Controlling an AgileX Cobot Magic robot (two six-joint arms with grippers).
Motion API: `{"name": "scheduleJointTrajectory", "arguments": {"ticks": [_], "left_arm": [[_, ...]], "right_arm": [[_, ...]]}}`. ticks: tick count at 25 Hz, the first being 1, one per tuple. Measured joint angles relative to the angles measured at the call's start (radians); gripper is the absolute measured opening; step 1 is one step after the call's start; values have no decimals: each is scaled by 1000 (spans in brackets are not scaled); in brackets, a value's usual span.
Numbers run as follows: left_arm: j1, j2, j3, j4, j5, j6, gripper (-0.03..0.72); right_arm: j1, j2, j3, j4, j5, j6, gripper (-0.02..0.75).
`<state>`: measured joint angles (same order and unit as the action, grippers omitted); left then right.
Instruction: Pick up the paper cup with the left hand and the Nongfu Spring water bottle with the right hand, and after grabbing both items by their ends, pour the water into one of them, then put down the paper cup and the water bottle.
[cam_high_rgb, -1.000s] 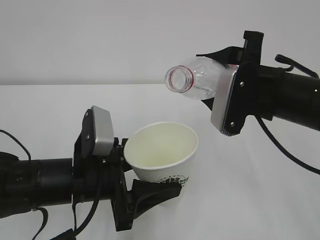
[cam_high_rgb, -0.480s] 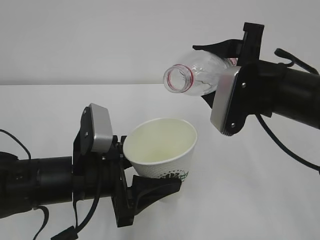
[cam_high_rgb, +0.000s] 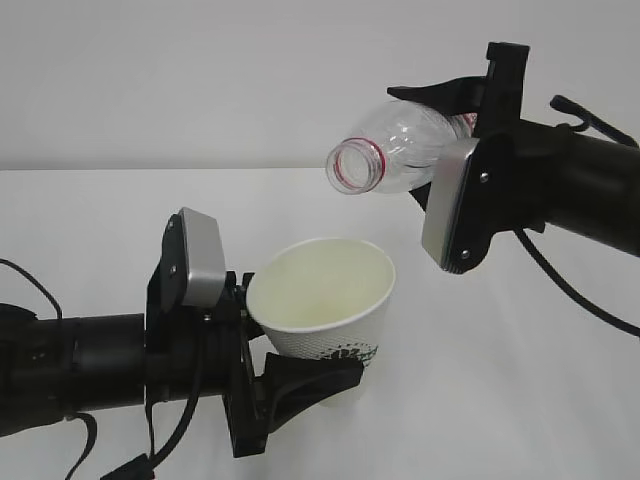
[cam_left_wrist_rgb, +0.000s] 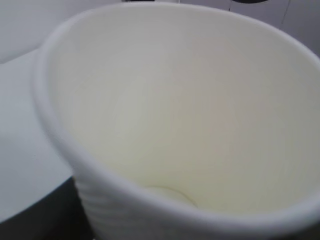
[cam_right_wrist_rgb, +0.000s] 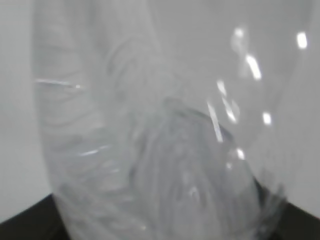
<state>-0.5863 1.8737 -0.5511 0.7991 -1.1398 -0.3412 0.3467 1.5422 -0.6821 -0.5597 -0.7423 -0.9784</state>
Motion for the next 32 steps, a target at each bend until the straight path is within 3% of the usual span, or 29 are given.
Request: {"name": "scheduleJointTrajectory", "arguments": {"ticks": [32], "left_arm": [[0,0,0,15,0,0,515]], "right_arm": [[0,0,-2,43,-6,-205,475]]}}
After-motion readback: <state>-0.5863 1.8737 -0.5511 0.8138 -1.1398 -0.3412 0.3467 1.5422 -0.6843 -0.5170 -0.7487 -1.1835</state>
